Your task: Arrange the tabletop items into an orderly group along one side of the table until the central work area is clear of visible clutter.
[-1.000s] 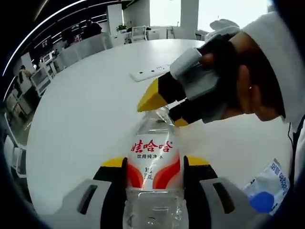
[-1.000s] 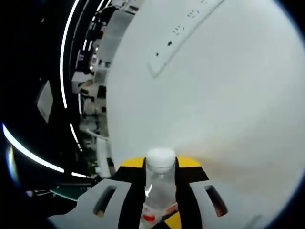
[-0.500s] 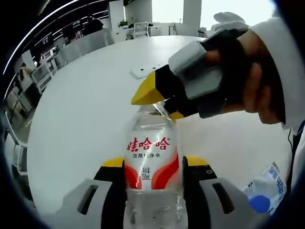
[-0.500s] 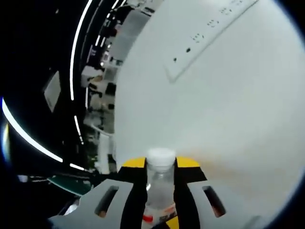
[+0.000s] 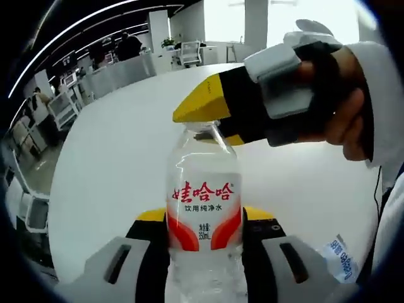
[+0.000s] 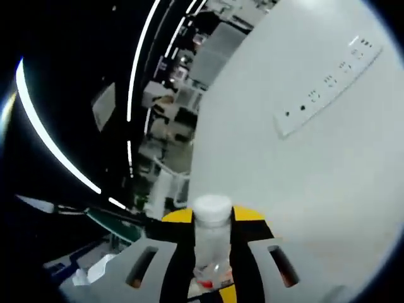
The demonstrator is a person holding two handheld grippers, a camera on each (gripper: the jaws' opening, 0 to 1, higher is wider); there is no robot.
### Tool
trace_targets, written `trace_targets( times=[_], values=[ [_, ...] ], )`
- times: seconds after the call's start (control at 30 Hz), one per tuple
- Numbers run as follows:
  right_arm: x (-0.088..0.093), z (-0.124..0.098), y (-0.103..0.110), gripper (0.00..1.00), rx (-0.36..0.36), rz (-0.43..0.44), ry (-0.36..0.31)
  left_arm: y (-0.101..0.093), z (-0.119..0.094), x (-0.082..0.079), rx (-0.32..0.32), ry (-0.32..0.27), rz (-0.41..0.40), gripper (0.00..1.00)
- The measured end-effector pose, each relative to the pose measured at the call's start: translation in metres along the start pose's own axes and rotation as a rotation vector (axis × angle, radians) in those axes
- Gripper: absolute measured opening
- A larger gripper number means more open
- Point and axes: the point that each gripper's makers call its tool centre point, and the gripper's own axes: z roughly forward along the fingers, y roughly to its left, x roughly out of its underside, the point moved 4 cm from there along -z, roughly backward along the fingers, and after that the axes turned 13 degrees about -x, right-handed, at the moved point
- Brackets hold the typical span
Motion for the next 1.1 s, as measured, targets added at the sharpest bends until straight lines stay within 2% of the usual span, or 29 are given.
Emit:
trace_targets(
  times=[0.1, 0.27, 0.43, 0.5, 0.57, 0.63, 0.7, 0.73, 0.8, 0.87, 1.0, 1.1],
  values=[
    [-0.001, -0.01, 0.026, 0.17, -0.048, -0.044, 0.008, -0.001, -0.017, -0.009, -0.03, -0.039, 0.042, 0.43],
    [-0.001, -0.031, 0.057, 0.16, -0.121, -0.114, 0.027, -0.01, -0.048, -0.022, -0.047, -0.105, 0.036, 0.43],
    [0.008, -0.044, 0.093, 0.16, -0.207, -0.305, 0.108, -0.02, -0.071, -0.026, -0.061, -0.15, 0.002, 0.46],
    [0.009, -0.048, 0.109, 0.16, -0.246, -0.385, 0.116, -0.021, -0.082, -0.032, -0.088, -0.202, -0.013, 0.46],
    [0.01, -0.051, 0.119, 0.16, -0.266, -0.439, 0.13, -0.025, -0.094, -0.036, -0.083, -0.242, -0.046, 0.47],
    [0.013, -0.054, 0.126, 0.17, -0.28, -0.47, 0.149, -0.027, -0.105, -0.041, -0.088, -0.285, -0.071, 0.55],
    [0.015, -0.058, 0.132, 0.17, -0.277, -0.467, 0.142, -0.026, -0.113, -0.043, -0.129, -0.333, -0.068, 0.76],
    [0.017, -0.059, 0.134, 0.17, -0.28, -0.476, 0.145, -0.026, -0.119, -0.042, -0.141, -0.346, -0.066, 0.88],
    [0.02, -0.061, 0.137, 0.17, -0.275, -0.526, 0.167, -0.025, -0.128, -0.035, -0.17, -0.347, -0.069, 1.0],
    [0.022, -0.063, 0.14, 0.17, -0.259, -0.59, 0.181, -0.024, -0.138, -0.026, -0.193, -0.336, -0.065, 1.0],
    [0.025, -0.062, 0.144, 0.17, -0.241, -0.643, 0.192, -0.025, -0.156, -0.009, -0.224, -0.324, -0.053, 1.0],
    [0.024, -0.062, 0.143, 0.17, -0.226, -0.66, 0.197, -0.024, -0.175, 0.019, -0.267, -0.288, -0.04, 1.0]
  ],
)
